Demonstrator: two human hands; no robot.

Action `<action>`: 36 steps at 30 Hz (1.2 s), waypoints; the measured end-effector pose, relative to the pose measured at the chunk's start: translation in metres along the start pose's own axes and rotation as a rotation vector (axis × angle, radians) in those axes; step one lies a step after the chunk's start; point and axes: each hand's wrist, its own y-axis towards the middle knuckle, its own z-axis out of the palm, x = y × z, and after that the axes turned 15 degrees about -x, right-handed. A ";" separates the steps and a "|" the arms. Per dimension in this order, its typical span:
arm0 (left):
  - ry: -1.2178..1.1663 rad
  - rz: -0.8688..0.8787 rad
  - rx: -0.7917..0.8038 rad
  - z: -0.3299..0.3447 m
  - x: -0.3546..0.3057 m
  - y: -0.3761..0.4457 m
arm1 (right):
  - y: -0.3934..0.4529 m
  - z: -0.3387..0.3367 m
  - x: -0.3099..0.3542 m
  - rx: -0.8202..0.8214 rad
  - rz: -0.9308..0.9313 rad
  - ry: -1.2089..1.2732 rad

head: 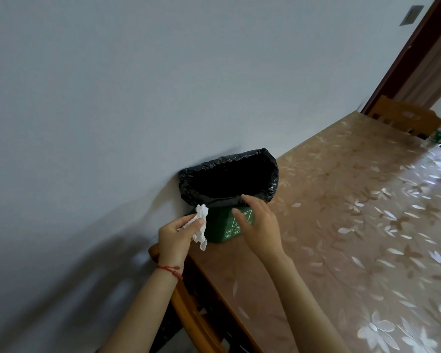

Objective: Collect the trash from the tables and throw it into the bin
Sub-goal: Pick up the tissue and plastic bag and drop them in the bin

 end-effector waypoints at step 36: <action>0.033 0.135 0.039 0.069 -0.078 0.051 | -0.073 -0.008 -0.036 0.088 -0.307 -0.339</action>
